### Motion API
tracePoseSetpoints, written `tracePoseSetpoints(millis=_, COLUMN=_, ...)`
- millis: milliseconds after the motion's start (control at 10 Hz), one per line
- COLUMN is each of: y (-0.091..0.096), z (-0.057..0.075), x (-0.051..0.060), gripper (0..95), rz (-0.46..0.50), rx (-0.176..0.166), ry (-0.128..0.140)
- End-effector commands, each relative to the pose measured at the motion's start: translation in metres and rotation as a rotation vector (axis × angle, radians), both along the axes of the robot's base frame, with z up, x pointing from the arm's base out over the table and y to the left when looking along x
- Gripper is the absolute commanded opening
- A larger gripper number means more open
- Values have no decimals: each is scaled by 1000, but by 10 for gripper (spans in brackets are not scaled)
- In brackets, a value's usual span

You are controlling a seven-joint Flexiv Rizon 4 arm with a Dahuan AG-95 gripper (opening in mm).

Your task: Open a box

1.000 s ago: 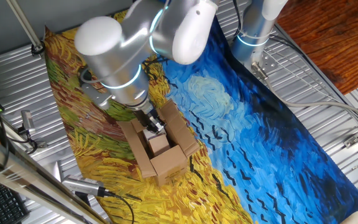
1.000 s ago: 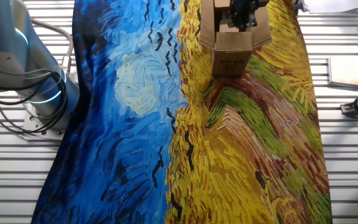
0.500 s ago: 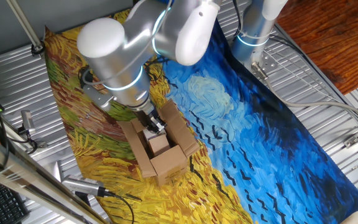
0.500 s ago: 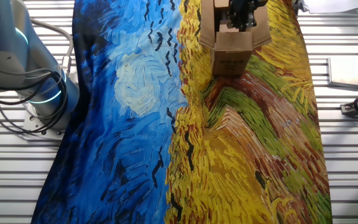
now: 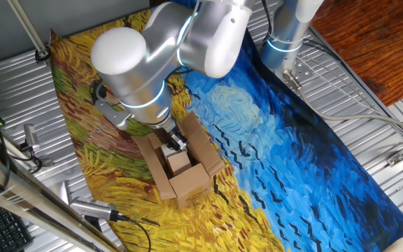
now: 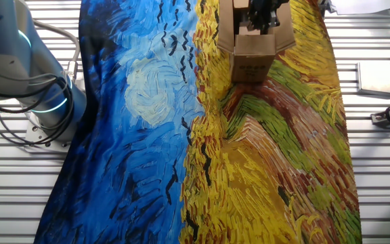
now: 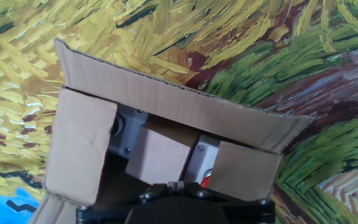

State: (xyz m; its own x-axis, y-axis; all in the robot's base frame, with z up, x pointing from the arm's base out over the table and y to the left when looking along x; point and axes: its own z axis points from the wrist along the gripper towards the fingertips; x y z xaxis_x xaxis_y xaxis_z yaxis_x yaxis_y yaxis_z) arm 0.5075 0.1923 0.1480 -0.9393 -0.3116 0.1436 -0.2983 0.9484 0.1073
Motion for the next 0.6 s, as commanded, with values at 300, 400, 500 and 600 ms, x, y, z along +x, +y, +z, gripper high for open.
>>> tracePoseSetpoints(millis=300, y=-7, z=-6, x=-7, gripper=0, rz=20, rx=-54, ry=-3)
tracePoseSetpoints(millis=400, y=-14, z=-5, x=-8, gripper=0, rz=46, rx=-69, ry=-4)
tracePoseSetpoints(millis=500, y=-22, z=-3, x=-8, gripper=0, rz=78, rx=-84, ry=-5)
tracePoseSetpoints(millis=600, y=-29, z=0, x=-9, gripper=0, rz=95, rx=-83, ry=-6)
